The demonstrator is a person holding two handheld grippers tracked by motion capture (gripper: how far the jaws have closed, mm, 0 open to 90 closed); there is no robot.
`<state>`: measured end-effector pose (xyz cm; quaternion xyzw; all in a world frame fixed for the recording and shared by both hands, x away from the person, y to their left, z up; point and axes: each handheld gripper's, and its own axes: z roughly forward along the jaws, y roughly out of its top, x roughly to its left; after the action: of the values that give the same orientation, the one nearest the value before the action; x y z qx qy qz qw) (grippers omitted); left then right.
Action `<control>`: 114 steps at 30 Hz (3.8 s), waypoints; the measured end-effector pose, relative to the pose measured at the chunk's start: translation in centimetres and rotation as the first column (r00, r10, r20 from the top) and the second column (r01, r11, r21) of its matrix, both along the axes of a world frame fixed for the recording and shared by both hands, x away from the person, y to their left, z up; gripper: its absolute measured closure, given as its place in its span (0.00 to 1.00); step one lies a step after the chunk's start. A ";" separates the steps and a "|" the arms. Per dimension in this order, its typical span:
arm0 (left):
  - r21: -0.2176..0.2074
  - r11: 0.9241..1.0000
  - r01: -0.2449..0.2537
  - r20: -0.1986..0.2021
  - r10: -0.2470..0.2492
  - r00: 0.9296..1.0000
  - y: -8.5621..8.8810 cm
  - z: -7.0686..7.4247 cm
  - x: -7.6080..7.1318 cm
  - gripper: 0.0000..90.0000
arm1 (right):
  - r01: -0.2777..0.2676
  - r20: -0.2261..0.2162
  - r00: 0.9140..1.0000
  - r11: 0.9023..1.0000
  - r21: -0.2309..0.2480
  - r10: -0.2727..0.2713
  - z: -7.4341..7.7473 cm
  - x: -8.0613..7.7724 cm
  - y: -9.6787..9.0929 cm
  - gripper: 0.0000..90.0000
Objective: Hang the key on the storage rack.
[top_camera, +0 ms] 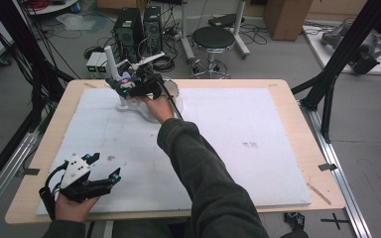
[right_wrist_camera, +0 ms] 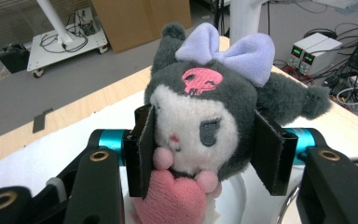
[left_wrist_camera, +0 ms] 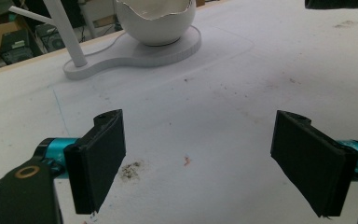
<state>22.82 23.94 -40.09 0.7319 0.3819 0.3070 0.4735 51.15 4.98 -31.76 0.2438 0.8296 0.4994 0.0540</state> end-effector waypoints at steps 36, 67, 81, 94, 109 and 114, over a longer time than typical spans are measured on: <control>0.008 1.000 0.005 -0.005 -0.005 1.000 0.0 0.1 0.0 0.20 | -0.056 -0.075 0.996 0.993 -0.106 0.048 -1.7 -0.6 0.5 0.37; 0.011 1.000 0.005 -0.010 -0.005 1.000 -0.2 0.0 -0.2 0.20 | -0.064 -0.035 0.997 0.998 -0.003 0.064 0.5 -4.7 -8.3 0.26; 0.018 1.000 0.012 -0.023 -0.012 1.000 -0.4 0.0 -0.1 0.20 | -0.053 -0.019 0.998 0.998 0.033 0.054 0.2 -7.2 -12.8 0.22; 0.013 1.000 0.008 -0.033 -0.008 0.999 -0.5 -0.1 0.0 0.20 | -0.021 -0.016 1.000 0.999 0.044 0.022 -0.4 -8.7 -16.2 0.19; 0.010 1.000 0.011 -0.043 -0.011 0.999 -0.5 -0.2 0.3 0.20 | 0.028 -0.017 0.999 0.998 0.059 -0.027 -1.7 -9.3 -18.8 0.16; 0.014 1.000 0.015 -0.048 -0.015 0.999 -0.5 -0.2 0.3 0.20 | 0.034 -0.020 0.999 0.997 0.064 -0.033 -1.7 -9.4 -19.2 0.15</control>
<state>23.15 23.45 -40.24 0.7451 0.3854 0.2886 0.4615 41.74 -14.17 -33.44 0.2640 0.8095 0.5223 0.0467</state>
